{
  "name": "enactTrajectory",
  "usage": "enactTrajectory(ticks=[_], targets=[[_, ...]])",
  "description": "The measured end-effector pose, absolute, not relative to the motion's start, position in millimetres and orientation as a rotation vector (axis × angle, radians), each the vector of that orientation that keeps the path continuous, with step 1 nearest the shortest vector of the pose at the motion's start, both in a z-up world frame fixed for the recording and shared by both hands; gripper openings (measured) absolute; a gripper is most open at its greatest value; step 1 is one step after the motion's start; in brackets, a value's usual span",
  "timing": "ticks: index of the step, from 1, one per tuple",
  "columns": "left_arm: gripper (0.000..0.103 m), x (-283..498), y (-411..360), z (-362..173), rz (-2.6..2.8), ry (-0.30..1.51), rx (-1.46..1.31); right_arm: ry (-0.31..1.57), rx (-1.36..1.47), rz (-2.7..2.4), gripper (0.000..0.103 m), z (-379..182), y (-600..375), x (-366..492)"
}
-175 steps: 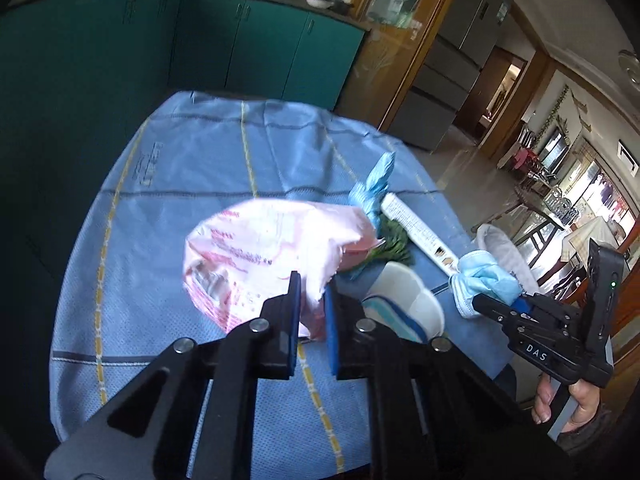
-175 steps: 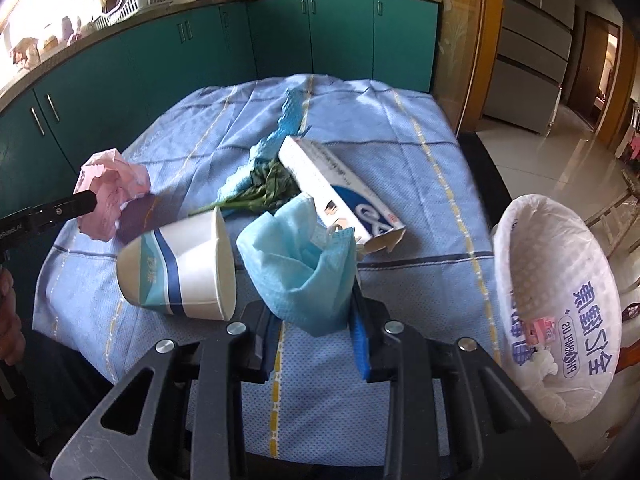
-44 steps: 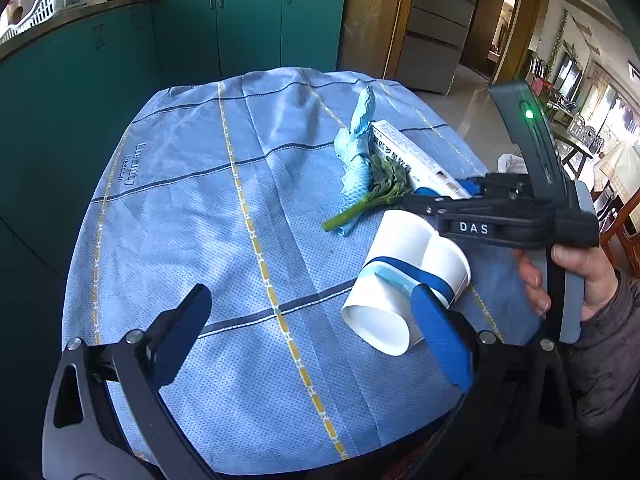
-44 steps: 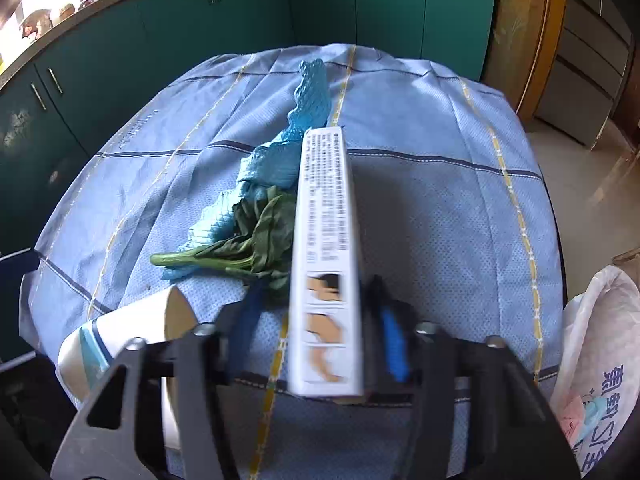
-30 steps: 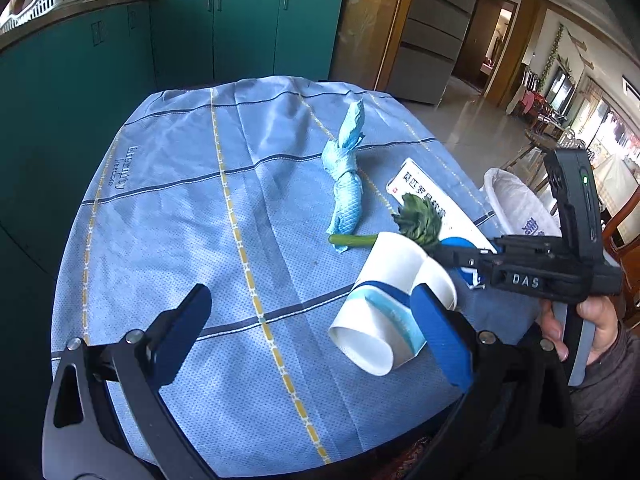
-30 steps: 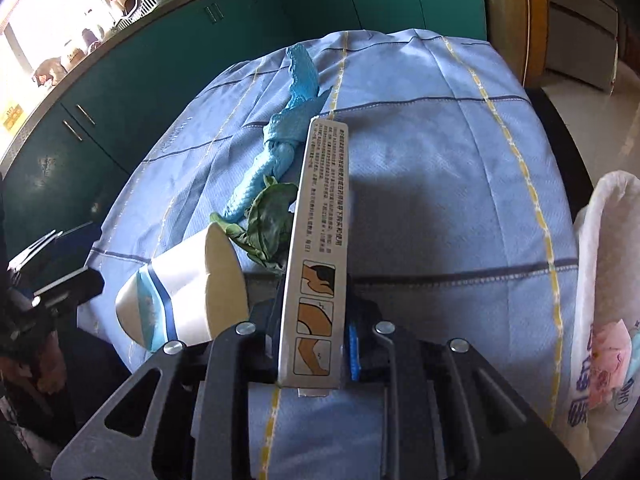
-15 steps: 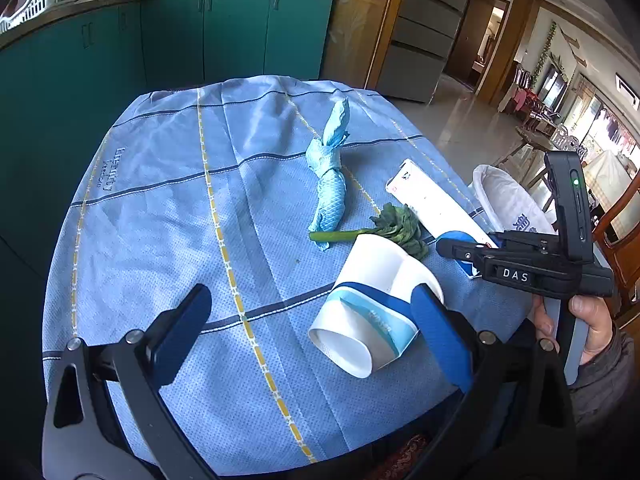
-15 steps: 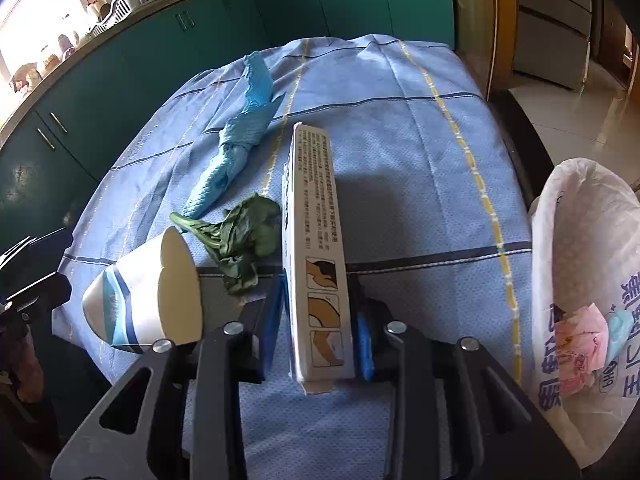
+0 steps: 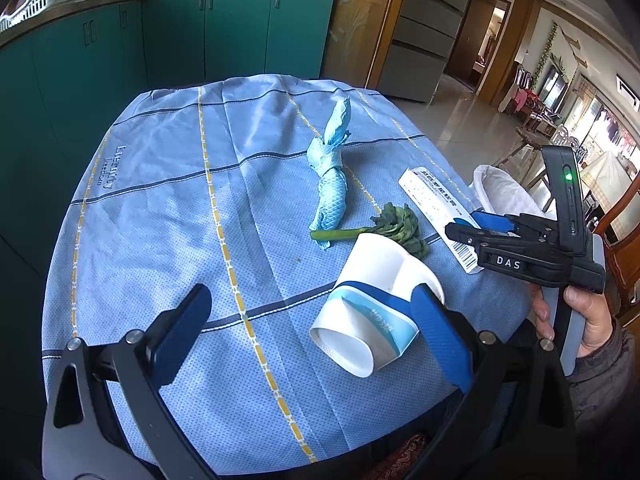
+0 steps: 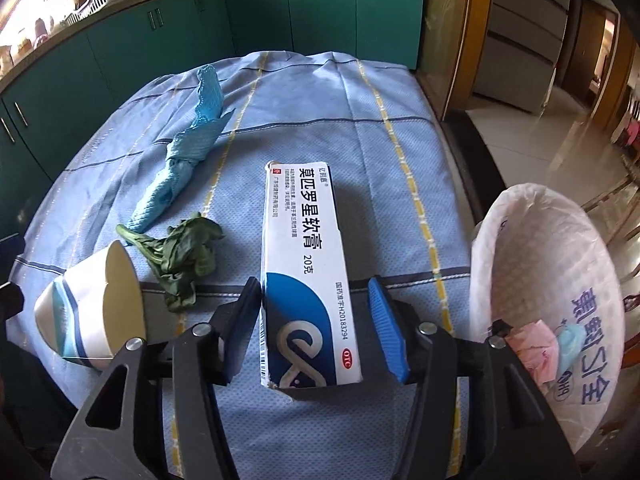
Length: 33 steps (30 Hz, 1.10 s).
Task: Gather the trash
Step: 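Grasp and lift the white paper cup with the left tool while the right tool holds the box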
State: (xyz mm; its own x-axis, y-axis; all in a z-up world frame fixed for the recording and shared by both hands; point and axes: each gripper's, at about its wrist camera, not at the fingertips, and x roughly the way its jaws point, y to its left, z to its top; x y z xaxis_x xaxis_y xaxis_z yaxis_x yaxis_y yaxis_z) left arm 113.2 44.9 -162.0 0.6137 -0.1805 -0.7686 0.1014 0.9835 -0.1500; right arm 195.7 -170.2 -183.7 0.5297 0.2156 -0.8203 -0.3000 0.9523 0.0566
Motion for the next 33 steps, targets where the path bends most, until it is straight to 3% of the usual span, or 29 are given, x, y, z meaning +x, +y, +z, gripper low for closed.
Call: enactTrajectory(ticks=[6,10,15,24,33], targets=[[0.099,112,44,-158,-0.147,0.876,-0.083,0.916,-0.177,0.238,0.058,-178,-163,197],[0.099,111,45,-154,-0.124,0.866,-0.070,0.904,-0.193,0.295,0.071,-173,-150,193],[0.099,111,47,-153,-0.120,0.866,-0.075,0.915,-0.257,0.313,0.075,-182,-129,191],[0.099,119,19,-157,-0.221,0.899,0.016,0.933,-0.216,0.258,0.075,-188,-142,202],[0.100,141,-24,-200,-0.307,1.028,0.196,0.957,-0.170,0.262,0.075,-196,-154,208]])
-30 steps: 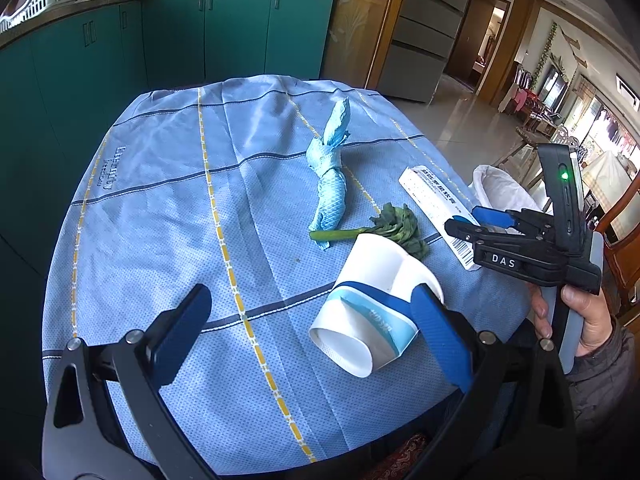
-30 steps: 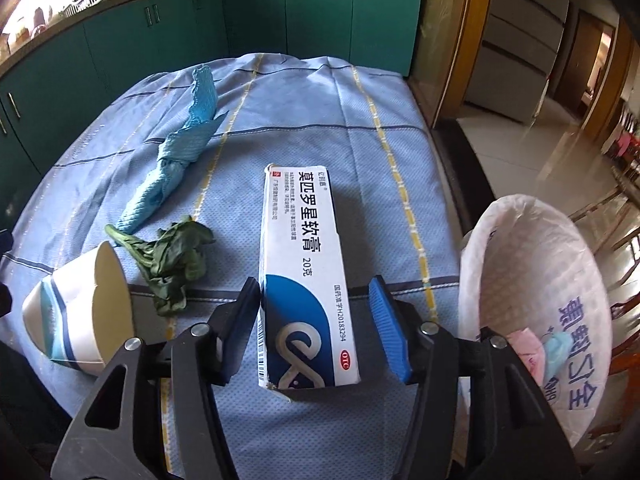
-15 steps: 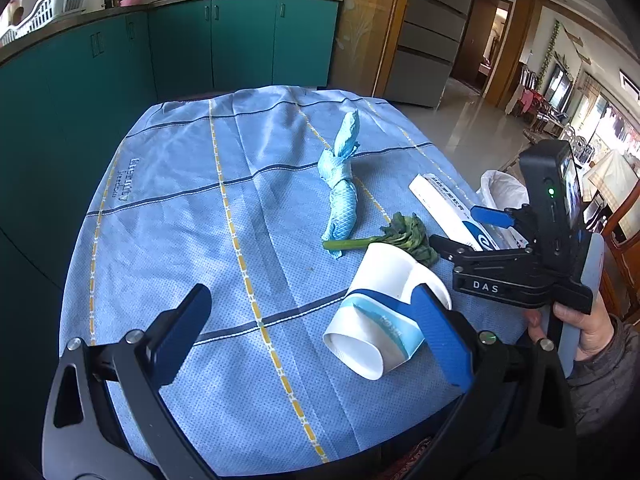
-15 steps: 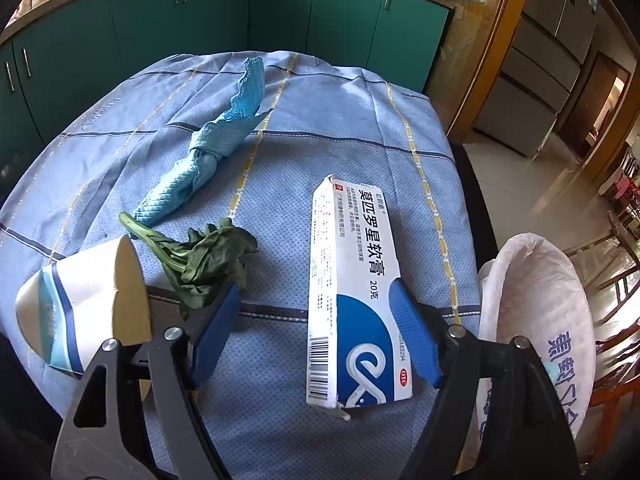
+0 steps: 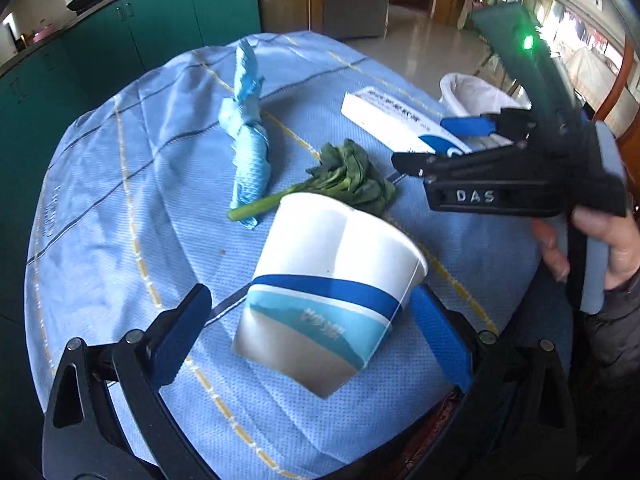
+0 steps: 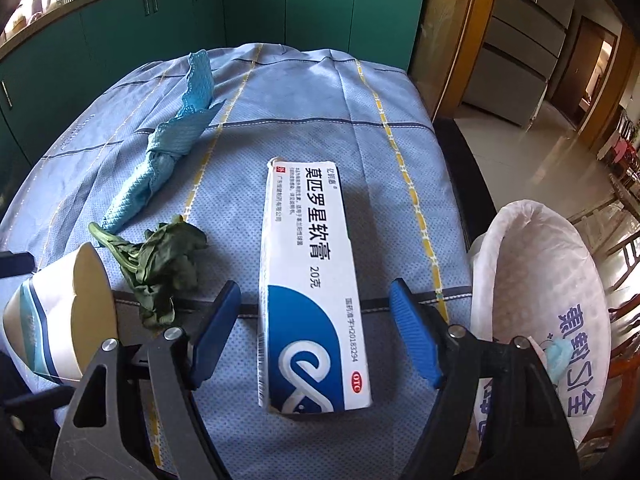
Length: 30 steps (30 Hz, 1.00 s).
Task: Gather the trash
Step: 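Grasp and lift the white paper cup with the left tool while the right tool holds the box, then hold the paper cup up with the left tool while the right tool holds the ointment box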
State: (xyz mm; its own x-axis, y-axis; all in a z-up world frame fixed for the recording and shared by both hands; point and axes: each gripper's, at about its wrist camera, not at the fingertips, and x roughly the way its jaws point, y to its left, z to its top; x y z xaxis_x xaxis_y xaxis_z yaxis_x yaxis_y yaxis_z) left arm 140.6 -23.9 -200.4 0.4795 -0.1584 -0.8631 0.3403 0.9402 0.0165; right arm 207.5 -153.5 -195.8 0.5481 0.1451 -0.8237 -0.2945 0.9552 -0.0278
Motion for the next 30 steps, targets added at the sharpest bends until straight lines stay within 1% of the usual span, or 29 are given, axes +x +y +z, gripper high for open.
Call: enactTrajectory(ticks=[4,6,8,9,10,18,19,20,21,22,30], targets=[[0.099,150,-21,-207,-0.295,1.033,0.160,0.951,-0.191,0.275,0.075,-194,-146,211],[0.095,152,-17,-208,-0.303,1.029,0.128,0.951,-0.200,0.276,0.075,-195,-144,211],[0.074,152,-10,-207,-0.309,1.028,0.100,0.949,-0.195,0.279,0.075,-196,-142,211],[0.069,153,-5,-208,-0.305,1.035,0.090,0.948,-0.190,0.280,0.075,-196,-143,211],[0.066,152,-1,-208,-0.302,1.039,0.079,0.950,-0.184,0.281,0.075,-196,-143,211],[0.066,145,32,-207,-0.232,1.033,-0.020,0.967,-0.160,0.328,0.074,-197,-137,208],[0.066,144,34,-206,-0.225,1.031,-0.021,0.963,-0.161,0.338,0.069,-196,-136,206],[0.066,141,37,-204,-0.217,1.028,-0.021,0.962,-0.160,0.349,0.061,-195,-135,204],[0.066,138,39,-204,-0.211,1.026,-0.019,0.963,-0.156,0.368,0.057,-195,-134,202],[0.066,137,41,-203,-0.205,1.025,-0.018,0.965,-0.150,0.391,0.050,-194,-133,200],[0.066,132,52,-198,-0.155,1.018,-0.030,0.978,-0.169,0.415,0.048,-191,-133,184]])
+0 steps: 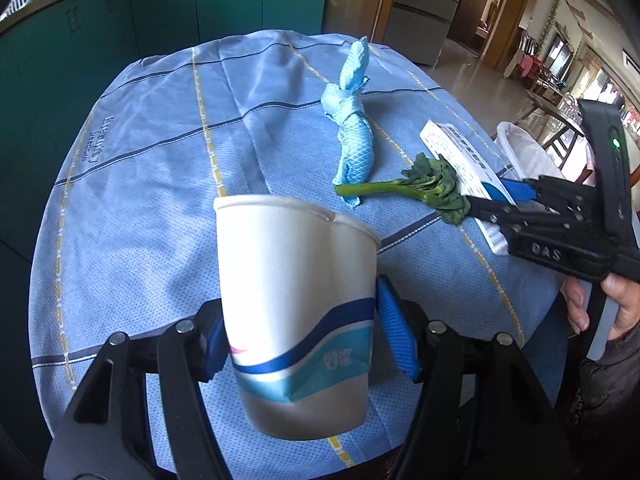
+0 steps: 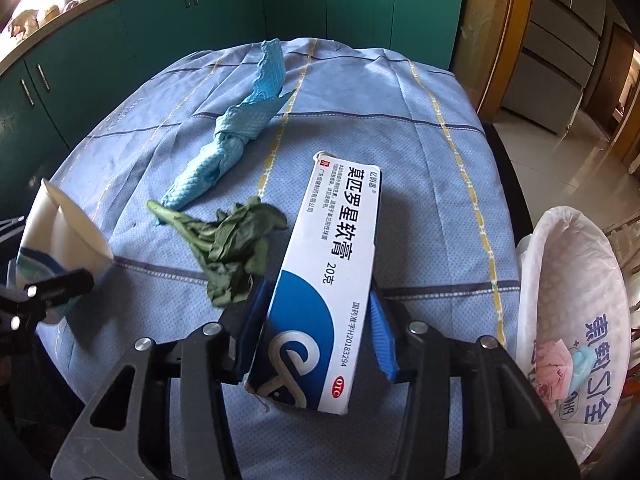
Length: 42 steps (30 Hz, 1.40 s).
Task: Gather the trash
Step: 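Hold the paper cup up with the left tool while the right tool holds the ointment box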
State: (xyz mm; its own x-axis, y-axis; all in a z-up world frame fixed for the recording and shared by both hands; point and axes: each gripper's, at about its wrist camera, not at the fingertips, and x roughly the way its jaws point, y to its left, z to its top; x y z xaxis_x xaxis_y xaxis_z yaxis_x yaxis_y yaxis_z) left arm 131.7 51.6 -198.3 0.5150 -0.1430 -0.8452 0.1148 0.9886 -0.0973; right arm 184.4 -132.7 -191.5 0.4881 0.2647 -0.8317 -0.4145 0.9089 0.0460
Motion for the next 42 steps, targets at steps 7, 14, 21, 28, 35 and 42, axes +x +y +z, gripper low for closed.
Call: enactTrajectory(ticks=[7,14,21,28,35,42], targets=[[0.066,134,52,-198,-0.138,1.011,-0.032,0.978,-0.200,0.424,0.048,-187,-138,165],[0.076,134,43,-198,-0.146,1.010,-0.008,0.983,-0.188,0.411,0.050,-191,-141,164],[0.080,134,45,-196,-0.138,0.998,-0.016,0.980,-0.171,0.406,0.057,-190,-141,164],[0.084,139,44,-202,-0.142,1.013,-0.023,0.976,-0.152,0.389,0.064,-189,-142,168],[0.084,140,41,-206,-0.149,1.020,-0.020,0.988,-0.150,0.380,0.064,-195,-140,170],[0.084,141,40,-210,-0.145,1.028,-0.022,0.985,-0.157,0.379,0.067,-195,-136,170]])
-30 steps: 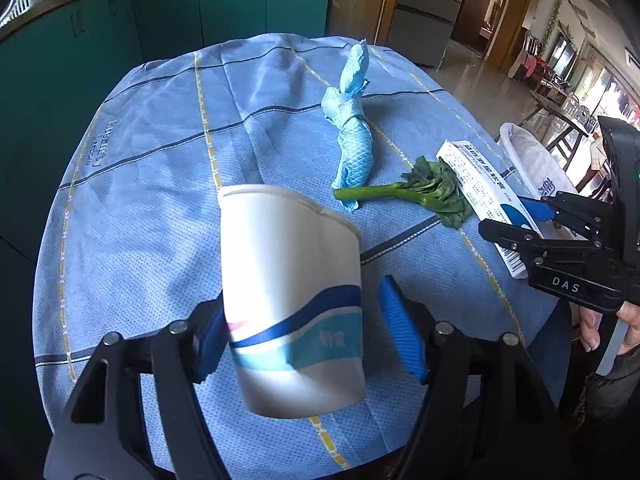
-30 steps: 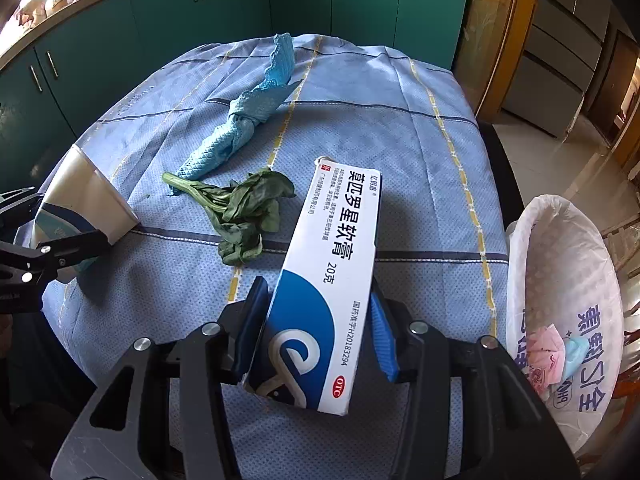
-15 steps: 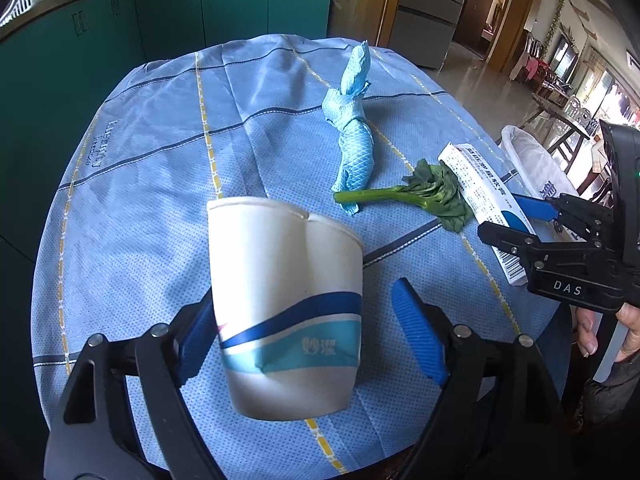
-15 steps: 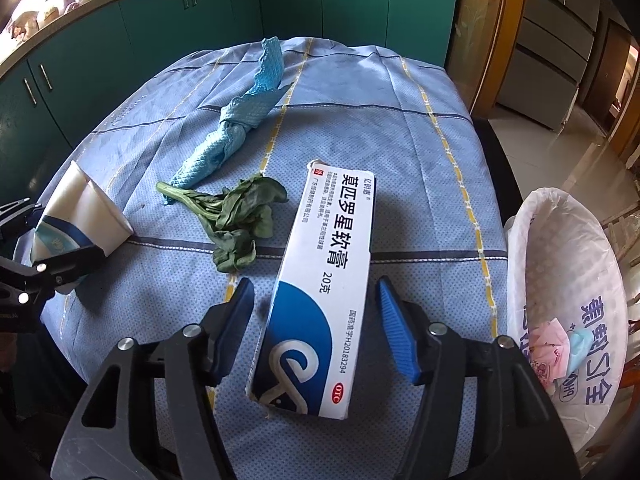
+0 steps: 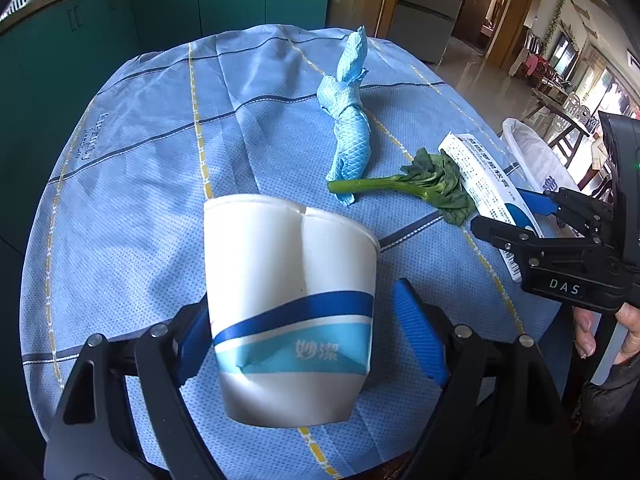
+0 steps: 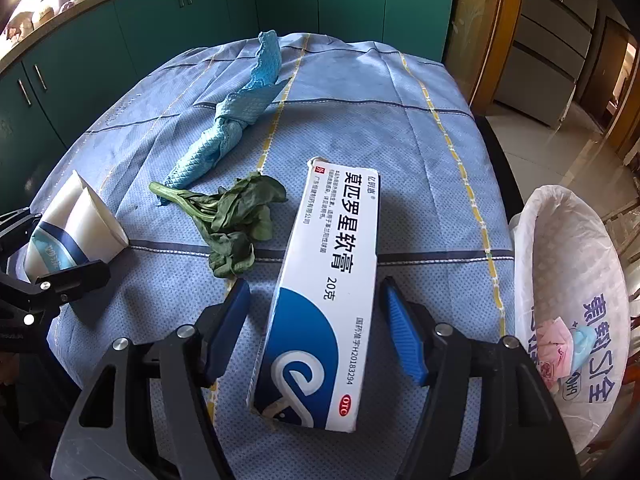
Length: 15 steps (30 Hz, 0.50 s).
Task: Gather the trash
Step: 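Hold the paper cup up with the left tool while the right tool holds the ointment box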
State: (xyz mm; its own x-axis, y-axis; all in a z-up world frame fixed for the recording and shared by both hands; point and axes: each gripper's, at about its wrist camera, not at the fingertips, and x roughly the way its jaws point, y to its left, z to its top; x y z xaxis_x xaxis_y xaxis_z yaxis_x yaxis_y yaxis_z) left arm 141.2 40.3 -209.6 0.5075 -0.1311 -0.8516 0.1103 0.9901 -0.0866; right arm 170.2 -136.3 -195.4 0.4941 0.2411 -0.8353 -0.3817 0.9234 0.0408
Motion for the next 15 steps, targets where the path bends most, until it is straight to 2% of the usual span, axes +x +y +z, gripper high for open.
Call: enactTrajectory(ticks=[7,9,10,11,15], targets=[[0.084,143,36,-210,-0.154,1.027,-0.020,0.975,-0.159,0.364,0.071,-196,-135,172],[0.076,144,34,-211,-0.164,1.029,-0.019,0.970,-0.160,0.374,0.063,-196,-134,171],[0.077,143,33,-211,-0.166,1.028,-0.017,0.965,-0.157,0.388,0.051,-195,-134,171],[0.077,143,32,-211,-0.169,1.023,-0.013,0.961,-0.164,0.394,0.045,-194,-133,169],[0.076,142,28,-209,-0.174,1.008,0.001,0.957,-0.176,0.402,0.045,-193,-131,166]])
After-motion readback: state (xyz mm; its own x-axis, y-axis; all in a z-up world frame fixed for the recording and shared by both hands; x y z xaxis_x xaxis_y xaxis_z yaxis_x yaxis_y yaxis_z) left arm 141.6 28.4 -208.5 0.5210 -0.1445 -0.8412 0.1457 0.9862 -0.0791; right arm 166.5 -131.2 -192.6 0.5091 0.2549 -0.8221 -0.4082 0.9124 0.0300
